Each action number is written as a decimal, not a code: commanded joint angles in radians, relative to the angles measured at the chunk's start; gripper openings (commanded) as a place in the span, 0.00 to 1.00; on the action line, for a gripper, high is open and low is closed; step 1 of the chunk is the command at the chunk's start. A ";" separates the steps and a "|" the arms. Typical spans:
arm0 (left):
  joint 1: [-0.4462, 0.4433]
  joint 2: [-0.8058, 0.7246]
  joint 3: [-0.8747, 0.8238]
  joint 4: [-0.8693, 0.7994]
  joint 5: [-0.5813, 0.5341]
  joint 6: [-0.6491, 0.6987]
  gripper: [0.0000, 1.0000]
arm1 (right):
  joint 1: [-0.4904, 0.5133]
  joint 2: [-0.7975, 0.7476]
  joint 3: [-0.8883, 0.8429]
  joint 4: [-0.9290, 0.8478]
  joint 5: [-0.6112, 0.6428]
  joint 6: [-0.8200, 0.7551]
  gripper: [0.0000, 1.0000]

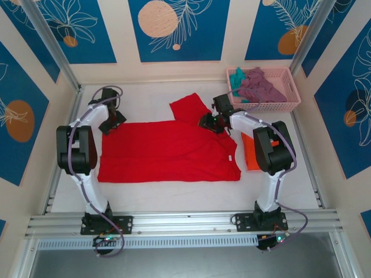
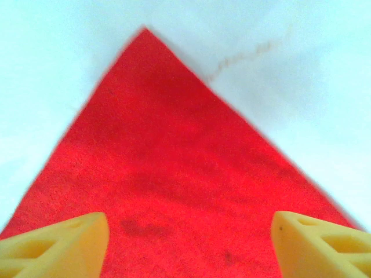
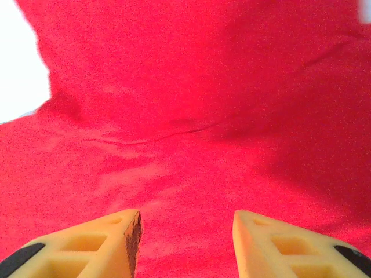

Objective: Fold and stack the t-shirts

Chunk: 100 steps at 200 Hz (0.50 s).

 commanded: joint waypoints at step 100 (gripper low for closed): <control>0.100 0.246 0.284 -0.135 -0.062 -0.128 0.47 | 0.036 -0.063 0.015 -0.023 -0.001 -0.027 0.47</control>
